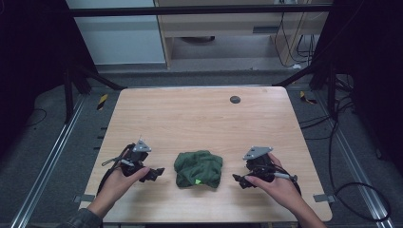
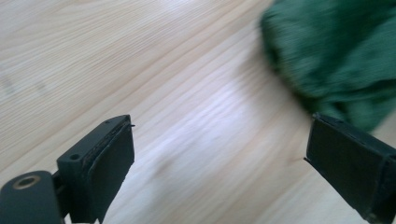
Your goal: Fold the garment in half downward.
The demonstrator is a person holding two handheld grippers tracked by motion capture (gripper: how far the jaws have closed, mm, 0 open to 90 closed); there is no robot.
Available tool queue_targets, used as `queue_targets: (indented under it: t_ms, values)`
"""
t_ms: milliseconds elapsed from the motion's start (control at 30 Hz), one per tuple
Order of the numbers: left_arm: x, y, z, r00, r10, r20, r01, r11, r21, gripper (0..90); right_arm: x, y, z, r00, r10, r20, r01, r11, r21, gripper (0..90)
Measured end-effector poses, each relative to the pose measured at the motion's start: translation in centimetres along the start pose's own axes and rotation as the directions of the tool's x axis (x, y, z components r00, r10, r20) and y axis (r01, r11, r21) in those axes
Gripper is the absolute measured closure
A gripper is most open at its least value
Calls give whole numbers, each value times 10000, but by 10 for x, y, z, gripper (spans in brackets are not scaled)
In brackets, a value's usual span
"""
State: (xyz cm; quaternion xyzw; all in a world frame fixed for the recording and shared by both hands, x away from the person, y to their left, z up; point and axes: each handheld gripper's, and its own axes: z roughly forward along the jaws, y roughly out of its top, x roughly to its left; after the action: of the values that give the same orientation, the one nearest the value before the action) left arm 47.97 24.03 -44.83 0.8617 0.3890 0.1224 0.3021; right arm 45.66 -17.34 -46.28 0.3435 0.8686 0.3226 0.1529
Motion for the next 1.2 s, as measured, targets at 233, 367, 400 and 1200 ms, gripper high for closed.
queue_targets:
  t_ms: [233, 367, 400, 1200]
  values:
    - [35, -12, 3, 9970, -381, -668, 429, 9965, 718, 78, -27, -7, -3, 9958, 904, 167, -912, 9943, 546, 82]
    - [51, -18, 7, 9935, -501, -1019, 583, 9952, 788, 75, -45, -8, 0, 9892, 1398, 449, -1421, 9884, 529, 80]
    - [54, -19, 9, 9925, -540, -1097, 626, 9951, 765, 73, -48, -8, 2, 9874, 1500, 499, -1524, 9872, 479, 80]
    - [85, -35, 46, 9667, -1730, -1884, 1474, 9788, -1425, 0, -78, -17, 55, 8549, 4118, 3156, -3896, 9112, -1337, 1]
